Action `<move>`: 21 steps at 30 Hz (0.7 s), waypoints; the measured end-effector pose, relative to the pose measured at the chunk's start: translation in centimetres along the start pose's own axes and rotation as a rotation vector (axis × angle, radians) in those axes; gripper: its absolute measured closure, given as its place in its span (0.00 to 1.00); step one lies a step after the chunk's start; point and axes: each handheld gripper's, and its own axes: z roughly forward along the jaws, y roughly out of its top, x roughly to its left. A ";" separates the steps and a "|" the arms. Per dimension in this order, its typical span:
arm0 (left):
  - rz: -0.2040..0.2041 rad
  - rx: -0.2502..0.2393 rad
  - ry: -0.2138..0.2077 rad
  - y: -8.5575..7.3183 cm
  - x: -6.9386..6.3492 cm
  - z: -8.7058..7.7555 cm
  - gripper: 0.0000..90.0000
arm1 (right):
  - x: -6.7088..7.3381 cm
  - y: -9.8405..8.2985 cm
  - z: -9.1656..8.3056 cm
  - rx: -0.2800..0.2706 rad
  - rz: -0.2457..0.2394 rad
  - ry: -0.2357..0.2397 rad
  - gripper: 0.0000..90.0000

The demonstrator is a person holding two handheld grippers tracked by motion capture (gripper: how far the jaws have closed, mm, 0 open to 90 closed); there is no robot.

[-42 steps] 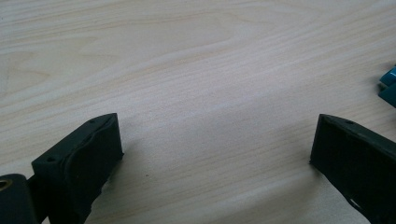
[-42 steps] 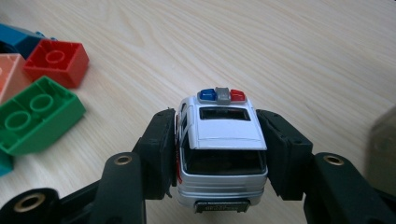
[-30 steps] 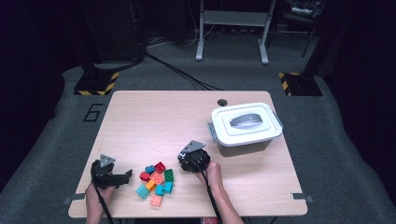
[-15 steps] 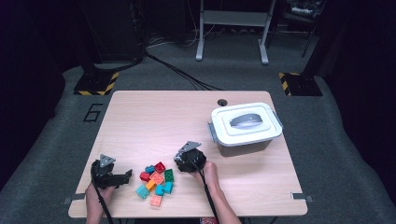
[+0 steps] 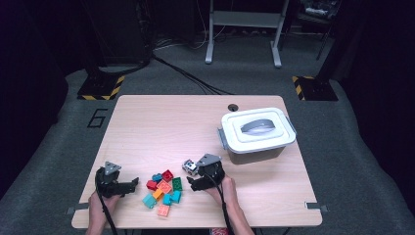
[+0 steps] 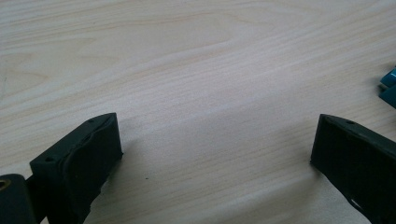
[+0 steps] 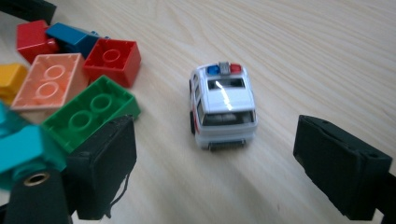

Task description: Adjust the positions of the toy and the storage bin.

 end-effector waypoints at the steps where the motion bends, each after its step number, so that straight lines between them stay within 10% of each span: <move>1: 0.000 -0.001 0.001 0.0 0.0 0.0 0.02 | 0.0 -0.4 -0.7 -0.006 -0.004 -0.004 0.13; 12: 0.023 0.018 -0.013 0.5 0.3 0.0 0.01 | -2.4 -6.7 -6.5 -0.001 0.115 -0.066 0.08; 21: 0.052 -0.039 -0.097 3.9 -1.2 -1.8 0.00 | -6.5 -11.2 -10.6 0.008 0.229 -0.219 0.06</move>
